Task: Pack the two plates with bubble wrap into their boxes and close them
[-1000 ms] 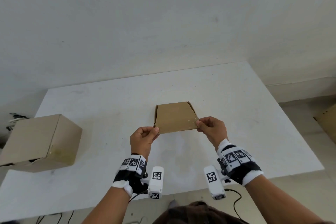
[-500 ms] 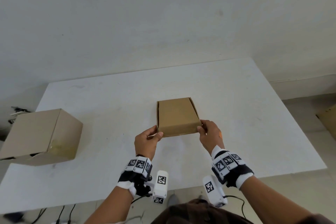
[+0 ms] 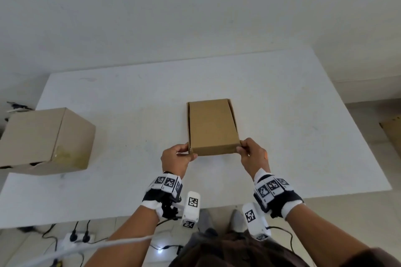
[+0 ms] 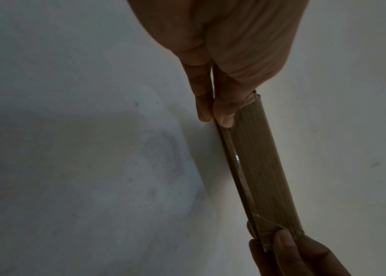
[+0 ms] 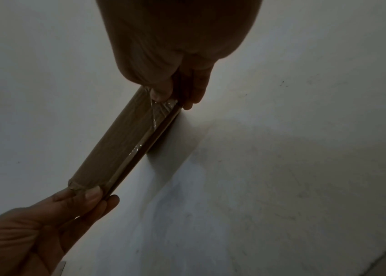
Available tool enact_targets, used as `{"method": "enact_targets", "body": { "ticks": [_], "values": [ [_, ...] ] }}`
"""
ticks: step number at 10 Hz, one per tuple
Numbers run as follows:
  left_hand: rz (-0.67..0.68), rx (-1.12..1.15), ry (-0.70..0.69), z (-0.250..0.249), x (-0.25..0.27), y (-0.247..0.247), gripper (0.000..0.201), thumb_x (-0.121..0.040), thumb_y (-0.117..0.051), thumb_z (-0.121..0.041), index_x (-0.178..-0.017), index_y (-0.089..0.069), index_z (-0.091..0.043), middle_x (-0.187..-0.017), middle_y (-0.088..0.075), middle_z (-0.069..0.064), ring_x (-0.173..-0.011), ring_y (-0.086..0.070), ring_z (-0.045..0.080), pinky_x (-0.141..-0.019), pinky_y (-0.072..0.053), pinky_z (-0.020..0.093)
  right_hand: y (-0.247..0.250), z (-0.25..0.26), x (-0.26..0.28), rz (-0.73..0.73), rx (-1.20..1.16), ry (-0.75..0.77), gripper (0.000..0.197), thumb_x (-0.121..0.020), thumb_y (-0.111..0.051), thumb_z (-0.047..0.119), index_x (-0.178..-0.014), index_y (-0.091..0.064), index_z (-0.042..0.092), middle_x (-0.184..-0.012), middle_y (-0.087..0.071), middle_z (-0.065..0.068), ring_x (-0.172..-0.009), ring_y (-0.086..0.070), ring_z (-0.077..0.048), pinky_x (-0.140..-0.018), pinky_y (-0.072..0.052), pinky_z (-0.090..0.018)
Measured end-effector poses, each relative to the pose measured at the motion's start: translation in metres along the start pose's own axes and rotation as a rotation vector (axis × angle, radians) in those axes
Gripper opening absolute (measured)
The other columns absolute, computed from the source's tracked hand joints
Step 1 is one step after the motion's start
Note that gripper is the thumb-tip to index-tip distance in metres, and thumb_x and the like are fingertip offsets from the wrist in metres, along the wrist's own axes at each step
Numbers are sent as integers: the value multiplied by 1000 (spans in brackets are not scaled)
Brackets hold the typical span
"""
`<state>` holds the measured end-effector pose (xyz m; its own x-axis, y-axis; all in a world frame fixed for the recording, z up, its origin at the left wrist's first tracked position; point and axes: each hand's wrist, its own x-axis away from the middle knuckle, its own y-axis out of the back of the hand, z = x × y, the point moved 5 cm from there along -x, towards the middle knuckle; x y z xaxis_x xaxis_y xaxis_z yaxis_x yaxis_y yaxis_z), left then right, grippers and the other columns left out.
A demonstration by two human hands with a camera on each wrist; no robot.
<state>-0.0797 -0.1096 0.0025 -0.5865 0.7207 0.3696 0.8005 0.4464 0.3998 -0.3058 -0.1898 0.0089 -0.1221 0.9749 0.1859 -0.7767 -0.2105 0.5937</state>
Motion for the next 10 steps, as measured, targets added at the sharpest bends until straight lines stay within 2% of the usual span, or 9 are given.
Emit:
{"method": "enact_targets", "body": {
  "ticks": [1,3,4,5,6,7,8,9,10],
  "values": [
    [-4,-16,21,6,0,-1,38,-65,-82,-5,-102,-72,-11,-92,-72,4,-72,-65,17,-81,-52,26,-5,-8,2,-12,-35,-31,5,-89,-59,5,-92,-62,2,-78,-60,-1,-70,-53,-18,-61,-36,-14],
    [13,-52,43,25,-2,-6,37,-67,-80,-1,-103,-71,-6,-83,-71,2,-68,-64,5,-68,-46,1,-18,-22,9,58,-140,-168,22,-87,-59,1,-107,-54,10,-93,-65,0,-85,-60,-13,-77,-40,-7],
    [13,-84,60,32,-3,-7,36,-69,-78,-2,-104,-71,-6,-83,-71,6,-69,-64,10,-66,-47,3,-24,-26,12,79,-122,-198,36,-86,-60,2,-116,-46,18,-106,-68,-2,-95,-63,-18,-99,-43,-32],
    [29,-121,59,39,-5,-10,34,-71,-77,-3,-104,-70,-7,-86,-70,5,-74,-64,13,-72,-48,14,-28,-30,13,75,-86,-206,37,-87,-59,1,-119,-46,15,-115,-67,-6,-102,-62,-21,-98,-43,-32],
    [39,-116,53,43,-5,-12,32,-71,-77,-2,-101,-70,-7,-87,-70,5,-76,-64,13,-77,-49,19,-30,-32,15,65,-60,-197,34,-87,-58,1,-118,-48,13,-117,-65,-7,-110,-60,-21,-91,-40,-23],
    [50,-111,36,46,-5,-14,29,-71,-74,1,-98,-68,-10,-84,-68,0,-73,-61,11,-75,-49,18,-32,-33,17,58,-62,-174,36,-87,-56,0,-120,-47,12,-118,-63,-6,-113,-58,-20,-90,-38,-21],
    [53,-112,2,52,-2,-12,33,-74,-66,6,-103,-65,-9,-86,-65,1,-73,-58,10,-72,-46,5,-34,-29,22,60,-52,-140,40,-86,-57,1,-123,-45,12,-120,-61,-4,-113,-58,-19,-92,-39,-22],
    [62,-111,-12,60,-1,-7,32,-75,-65,7,-102,-62,-9,-87,-63,0,-71,-55,5,-65,-41,-2,-32,-27,24,51,-88,-107,44,-86,-60,5,-124,-43,15,-123,-57,-2,-115,-56,-18,-99,-41,-29],
    [37,-89,19,67,4,5,19,-80,-66,0,-97,-64,-9,-85,-63,1,-76,-58,12,-66,-40,2,-24,-25,28,24,-126,-109,44,-85,-64,11,-124,-43,17,-125,-56,-1,-116,-54,-15,-103,-42,-37]
  ]
}}
